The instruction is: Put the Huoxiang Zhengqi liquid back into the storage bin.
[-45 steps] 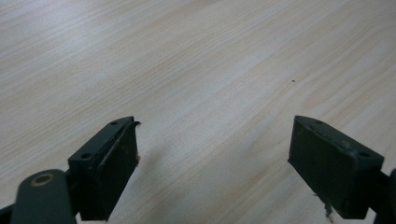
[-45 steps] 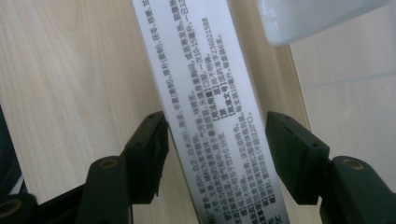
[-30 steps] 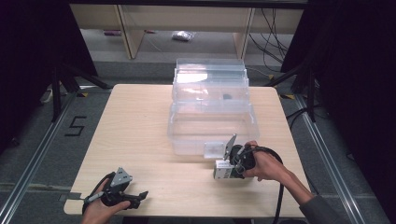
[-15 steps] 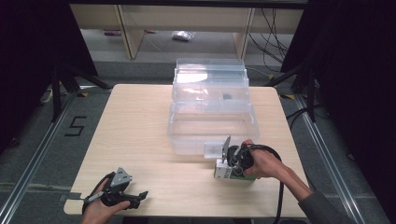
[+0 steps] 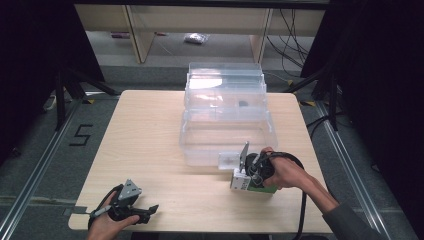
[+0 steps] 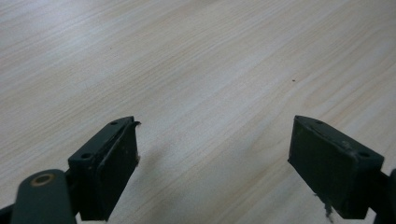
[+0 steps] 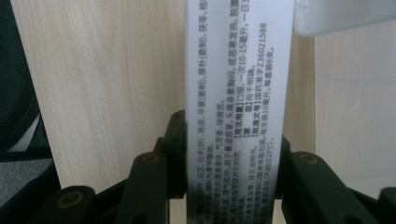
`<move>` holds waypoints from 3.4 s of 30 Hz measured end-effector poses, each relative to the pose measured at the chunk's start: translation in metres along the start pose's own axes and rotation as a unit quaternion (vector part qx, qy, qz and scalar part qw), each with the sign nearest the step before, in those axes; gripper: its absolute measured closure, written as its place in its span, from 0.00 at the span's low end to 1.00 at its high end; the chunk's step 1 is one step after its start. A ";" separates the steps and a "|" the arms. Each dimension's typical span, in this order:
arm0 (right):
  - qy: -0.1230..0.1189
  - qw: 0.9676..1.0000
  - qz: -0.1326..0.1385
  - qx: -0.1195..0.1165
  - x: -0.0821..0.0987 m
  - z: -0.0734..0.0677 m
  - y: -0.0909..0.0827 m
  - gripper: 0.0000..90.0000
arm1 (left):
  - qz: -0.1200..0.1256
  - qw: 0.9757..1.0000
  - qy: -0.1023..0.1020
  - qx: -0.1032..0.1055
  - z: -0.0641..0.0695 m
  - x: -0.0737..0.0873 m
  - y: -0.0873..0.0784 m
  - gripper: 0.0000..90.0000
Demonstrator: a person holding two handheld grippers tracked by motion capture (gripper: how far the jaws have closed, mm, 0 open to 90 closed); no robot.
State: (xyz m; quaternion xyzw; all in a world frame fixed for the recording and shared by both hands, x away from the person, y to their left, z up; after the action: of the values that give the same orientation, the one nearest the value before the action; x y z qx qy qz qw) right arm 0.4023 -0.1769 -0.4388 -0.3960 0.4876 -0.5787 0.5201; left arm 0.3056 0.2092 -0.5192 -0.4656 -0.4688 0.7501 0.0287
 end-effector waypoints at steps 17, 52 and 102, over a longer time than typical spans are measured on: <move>0.007 1.000 0.014 0.006 0.001 0.012 -0.034 0.71 | 0.002 1.000 -0.001 0.000 0.000 0.000 0.000 0.17; -0.038 0.998 0.044 0.004 -0.011 0.051 -0.094 0.71 | 0.000 1.000 0.001 0.000 0.000 0.000 0.001 0.17; -0.058 0.998 0.029 0.024 -0.033 0.118 -0.069 0.71 | 0.002 1.000 0.000 0.001 0.000 0.001 0.000 0.17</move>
State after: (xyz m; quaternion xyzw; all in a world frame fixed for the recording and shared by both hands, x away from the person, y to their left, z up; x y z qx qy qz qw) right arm 0.5061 -0.1637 -0.3451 -0.4021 0.4538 -0.5510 0.5733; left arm 0.3056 0.2095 -0.5199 -0.4666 -0.4670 0.7506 0.0273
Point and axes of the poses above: each handheld gripper's, and its own axes: y roughly forward along the jaws, x roughly out of its underside, z roughly to its right, the point moved 2 cm from there along y, roughly forward along the jaws, and after that the axes turned 9 degrees about x, right-handed, at the moved point
